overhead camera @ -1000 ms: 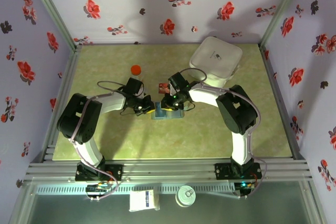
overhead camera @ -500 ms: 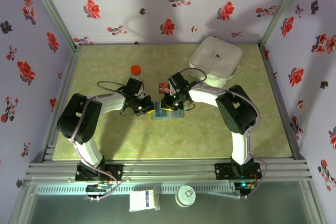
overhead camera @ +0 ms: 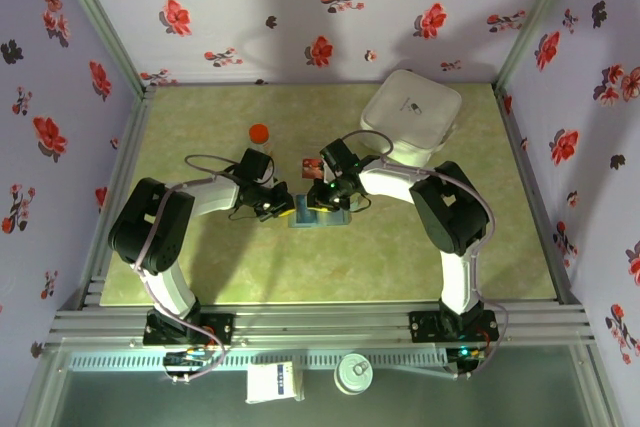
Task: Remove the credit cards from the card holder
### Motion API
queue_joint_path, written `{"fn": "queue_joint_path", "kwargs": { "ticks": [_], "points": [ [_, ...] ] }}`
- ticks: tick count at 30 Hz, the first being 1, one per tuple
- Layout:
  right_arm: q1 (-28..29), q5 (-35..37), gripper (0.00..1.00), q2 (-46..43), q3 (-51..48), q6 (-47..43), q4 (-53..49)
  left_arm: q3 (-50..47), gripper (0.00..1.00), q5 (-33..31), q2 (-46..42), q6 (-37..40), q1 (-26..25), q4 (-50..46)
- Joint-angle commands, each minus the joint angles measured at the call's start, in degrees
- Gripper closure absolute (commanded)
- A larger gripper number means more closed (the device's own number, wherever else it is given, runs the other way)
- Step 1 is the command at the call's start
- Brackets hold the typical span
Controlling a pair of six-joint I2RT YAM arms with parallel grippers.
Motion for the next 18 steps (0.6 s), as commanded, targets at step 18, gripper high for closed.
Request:
{"fn": "queue_joint_path", "kwargs": {
  "ticks": [18],
  "points": [
    [0.1, 3.9, 0.75, -3.7, -0.5, -1.9, -4.0, 1.1, 1.00, -1.9, -5.7, 1.7, -0.4, -4.9]
  ]
}}
